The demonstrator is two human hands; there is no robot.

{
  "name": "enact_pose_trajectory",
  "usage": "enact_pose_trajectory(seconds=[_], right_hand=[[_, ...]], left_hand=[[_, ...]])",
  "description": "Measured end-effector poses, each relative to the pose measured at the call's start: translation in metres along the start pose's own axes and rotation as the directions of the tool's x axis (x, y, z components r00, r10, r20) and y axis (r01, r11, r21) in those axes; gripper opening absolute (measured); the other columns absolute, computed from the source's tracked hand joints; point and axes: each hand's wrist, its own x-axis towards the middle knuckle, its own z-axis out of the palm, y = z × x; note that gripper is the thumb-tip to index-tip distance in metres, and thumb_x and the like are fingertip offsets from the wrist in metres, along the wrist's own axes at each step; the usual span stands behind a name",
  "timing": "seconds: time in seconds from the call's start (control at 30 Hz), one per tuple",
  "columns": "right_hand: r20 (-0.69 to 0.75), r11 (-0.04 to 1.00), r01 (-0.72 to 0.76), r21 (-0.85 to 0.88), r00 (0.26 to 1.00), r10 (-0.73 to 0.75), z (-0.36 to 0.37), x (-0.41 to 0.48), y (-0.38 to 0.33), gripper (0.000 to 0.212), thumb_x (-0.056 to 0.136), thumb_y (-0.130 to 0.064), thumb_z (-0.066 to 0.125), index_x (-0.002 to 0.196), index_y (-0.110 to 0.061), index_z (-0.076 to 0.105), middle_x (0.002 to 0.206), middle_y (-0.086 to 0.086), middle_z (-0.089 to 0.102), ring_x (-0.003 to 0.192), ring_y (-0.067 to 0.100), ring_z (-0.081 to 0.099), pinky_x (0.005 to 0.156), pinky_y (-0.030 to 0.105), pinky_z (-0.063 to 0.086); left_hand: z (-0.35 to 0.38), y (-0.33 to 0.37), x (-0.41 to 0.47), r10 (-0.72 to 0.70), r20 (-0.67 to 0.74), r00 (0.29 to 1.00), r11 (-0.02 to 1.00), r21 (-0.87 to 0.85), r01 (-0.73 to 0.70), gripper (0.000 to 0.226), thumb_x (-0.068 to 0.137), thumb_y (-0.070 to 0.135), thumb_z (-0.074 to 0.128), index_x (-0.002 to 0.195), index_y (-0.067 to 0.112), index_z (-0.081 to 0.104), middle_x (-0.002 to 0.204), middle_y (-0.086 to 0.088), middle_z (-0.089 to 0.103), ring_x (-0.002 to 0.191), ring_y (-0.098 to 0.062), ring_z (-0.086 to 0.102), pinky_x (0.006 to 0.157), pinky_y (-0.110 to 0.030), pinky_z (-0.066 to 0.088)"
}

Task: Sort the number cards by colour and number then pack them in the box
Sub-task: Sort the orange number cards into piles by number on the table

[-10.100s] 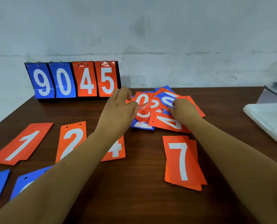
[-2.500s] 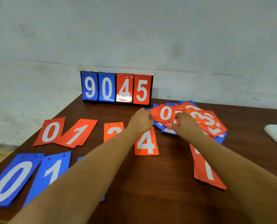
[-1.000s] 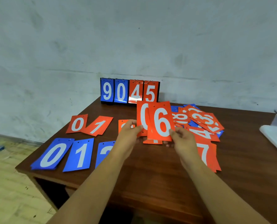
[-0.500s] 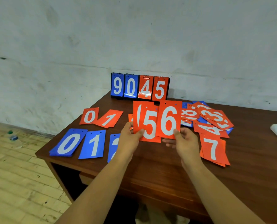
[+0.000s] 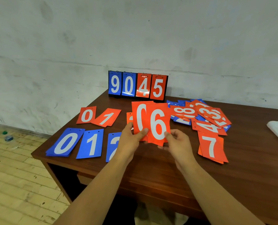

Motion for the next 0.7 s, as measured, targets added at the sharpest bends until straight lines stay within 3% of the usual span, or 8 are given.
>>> enact_pose_trajectory(seconds=[0.07,0.2,0.33,0.43,0.53,0.63,0.7], right_hand=[[0.015,0.999,-0.029,0.034,0.999,0.028,0.003,-0.001,0.000,0.030,0.095,-0.025,0.059,0.124,-0.015,0.056,0.117,0.003,0.064,0.097,0.019,0.068,0.066,0.033,0.061],[-0.012,0.997,-0.049,0.064,0.999,0.050,0.002,0.000,0.002,0.029,0.095,-0.025,0.059,0.122,-0.016,0.056,0.118,0.004,0.065,0.098,0.021,0.069,0.069,0.039,0.062],[-0.095,0.996,0.001,0.086,0.995,0.007,-0.001,0.001,0.002,0.020,0.098,-0.023,0.055,0.117,-0.016,0.058,0.115,0.003,0.067,0.100,0.020,0.068,0.070,0.038,0.062],[-0.167,0.989,0.033,0.142,0.986,-0.008,-0.006,0.002,-0.002,0.018,0.098,-0.024,0.055,0.114,-0.017,0.060,0.113,0.000,0.067,0.101,0.018,0.067,0.074,0.040,0.061],[-0.166,0.987,0.054,0.153,0.986,-0.028,-0.009,0.003,-0.006,0.016,0.098,-0.026,0.055,0.111,-0.020,0.061,0.108,-0.004,0.069,0.097,0.013,0.068,0.075,0.035,0.060],[-0.184,0.978,0.093,0.186,0.981,-0.058,-0.012,0.005,-0.009,0.011,0.098,-0.025,0.055,0.102,-0.021,0.065,0.104,-0.007,0.071,0.096,0.008,0.068,0.084,0.034,0.057],[-0.164,0.974,0.114,0.196,0.983,-0.082,-0.012,0.008,-0.011,0.012,0.098,-0.022,0.055,0.099,-0.020,0.066,0.104,-0.006,0.071,0.098,0.009,0.068,0.086,0.033,0.056]], left_hand=[[0.002,0.000,-0.002,0.006,0.031,1.000,0.999,0.037,-0.007,0.050,0.080,0.042,0.073,0.123,0.032,0.052,0.117,0.008,0.066,0.104,-0.015,0.067,0.086,-0.041,0.058],[0.003,0.001,-0.002,-0.006,0.069,0.998,0.998,0.065,0.002,0.027,0.088,0.044,0.063,0.114,0.039,0.055,0.111,0.013,0.065,0.104,-0.011,0.066,0.093,-0.043,0.055],[0.002,0.001,-0.002,0.032,0.056,0.998,0.996,0.086,-0.037,0.030,0.093,0.037,0.059,0.122,0.026,0.061,0.117,0.009,0.067,0.107,-0.014,0.065,0.095,-0.044,0.054],[-0.003,0.003,0.001,0.071,-0.035,0.997,0.992,0.109,-0.066,0.037,0.097,0.032,0.055,0.132,0.021,0.055,0.119,0.000,0.067,0.093,-0.019,0.071,0.079,-0.037,0.060],[-0.011,0.007,0.004,0.120,0.027,0.992,0.975,0.186,-0.123,0.036,0.098,0.029,0.055,0.132,0.019,0.051,0.112,-0.003,0.068,0.072,-0.020,0.073,0.057,-0.024,0.056],[-0.020,0.015,0.007,0.077,0.098,0.992,0.950,0.295,-0.103,0.040,0.096,0.026,0.058,0.135,0.024,0.050,0.120,-0.004,0.063,0.083,-0.019,0.070,0.056,-0.022,0.053],[-0.026,0.021,0.007,0.022,0.208,0.978,0.933,0.348,-0.095,0.037,0.095,0.021,0.061,0.132,0.025,0.055,0.114,0.000,0.064,0.084,-0.013,0.065,0.057,-0.023,0.053]])
